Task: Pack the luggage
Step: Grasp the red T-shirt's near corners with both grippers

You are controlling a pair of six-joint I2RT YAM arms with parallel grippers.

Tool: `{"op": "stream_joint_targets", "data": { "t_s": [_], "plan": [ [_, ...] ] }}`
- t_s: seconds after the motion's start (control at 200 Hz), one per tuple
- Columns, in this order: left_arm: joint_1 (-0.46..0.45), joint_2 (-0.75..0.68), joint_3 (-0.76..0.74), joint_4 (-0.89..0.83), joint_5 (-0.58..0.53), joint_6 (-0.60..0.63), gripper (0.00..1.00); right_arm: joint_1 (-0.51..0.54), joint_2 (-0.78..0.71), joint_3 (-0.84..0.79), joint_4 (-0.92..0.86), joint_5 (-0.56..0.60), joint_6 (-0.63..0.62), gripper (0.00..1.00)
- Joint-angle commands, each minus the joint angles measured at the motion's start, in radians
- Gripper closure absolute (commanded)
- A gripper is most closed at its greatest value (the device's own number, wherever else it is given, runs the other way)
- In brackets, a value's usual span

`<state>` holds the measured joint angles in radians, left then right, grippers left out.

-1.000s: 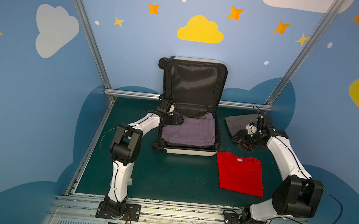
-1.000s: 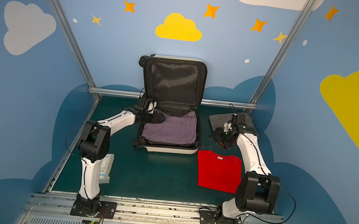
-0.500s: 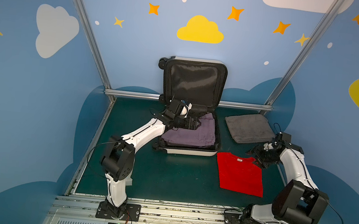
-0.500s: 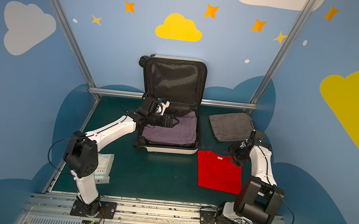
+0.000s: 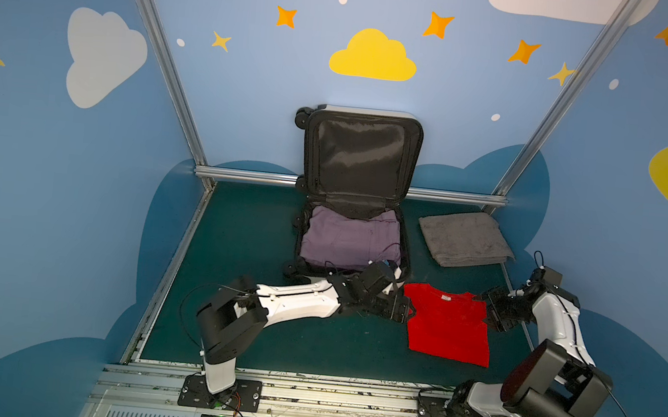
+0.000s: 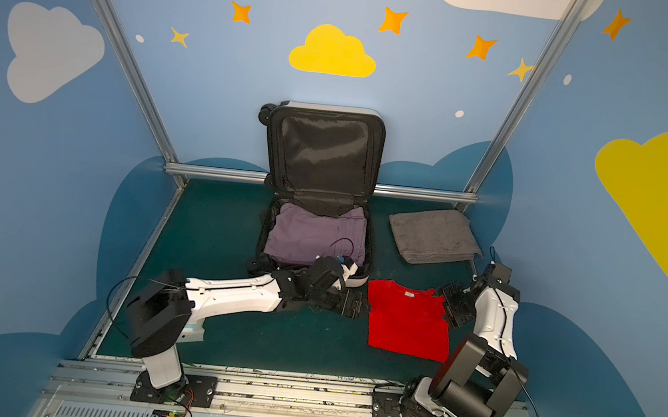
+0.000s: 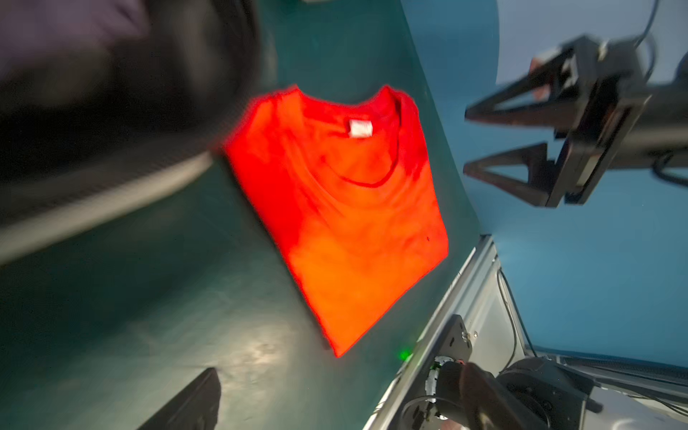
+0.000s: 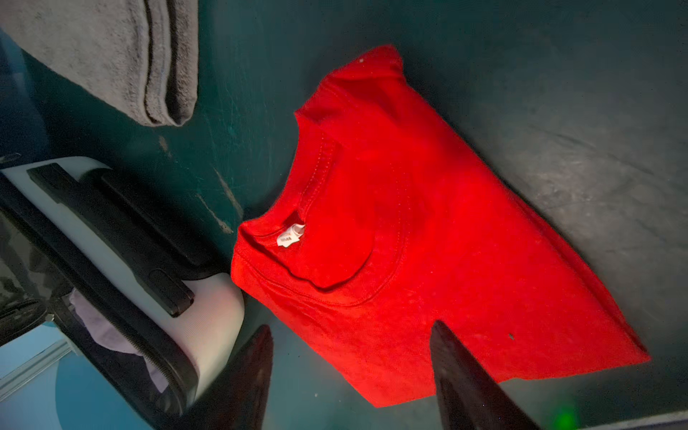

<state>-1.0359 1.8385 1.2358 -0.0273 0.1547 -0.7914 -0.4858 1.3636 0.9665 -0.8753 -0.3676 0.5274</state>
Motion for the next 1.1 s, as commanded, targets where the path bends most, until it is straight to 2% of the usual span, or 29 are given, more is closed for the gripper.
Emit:
{"op": "stream_joint_targets", "data": {
  "t_s": [0.0,0.305,0.571,0.736,0.846,0.896,0.976,1.096],
  "plan": [
    [-0.017,0.076,0.049,0.073,-0.043,-0.074,0.02,-0.005,-0.015,-0.014,0.015,-0.026,0.007,0.34],
    [-0.076,0.222,0.096,0.1,-0.113,-0.149,0.05,-0.009,-0.03,-0.028,0.058,-0.094,0.023,0.35],
    [-0.084,0.329,0.13,0.184,-0.076,-0.187,0.06,-0.007,-0.046,-0.045,0.088,-0.141,0.037,0.35],
    [-0.09,0.38,0.142,0.25,-0.06,-0.216,0.11,-0.006,-0.058,-0.044,0.09,-0.156,0.039,0.35],
    [-0.092,0.398,0.135,0.297,-0.063,-0.224,0.18,0.002,-0.062,-0.041,0.091,-0.166,0.039,0.35],
    [-0.092,0.4,0.129,0.314,-0.068,-0.222,0.24,0.005,-0.062,-0.039,0.09,-0.168,0.037,0.36],
    [-0.092,0.398,0.112,0.343,-0.08,-0.218,0.37,0.016,-0.063,-0.037,0.09,-0.169,0.034,0.36],
    [-0.09,0.388,0.086,0.366,-0.096,-0.213,0.63,0.042,-0.064,-0.032,0.087,-0.161,0.031,0.36]
  ]
}}
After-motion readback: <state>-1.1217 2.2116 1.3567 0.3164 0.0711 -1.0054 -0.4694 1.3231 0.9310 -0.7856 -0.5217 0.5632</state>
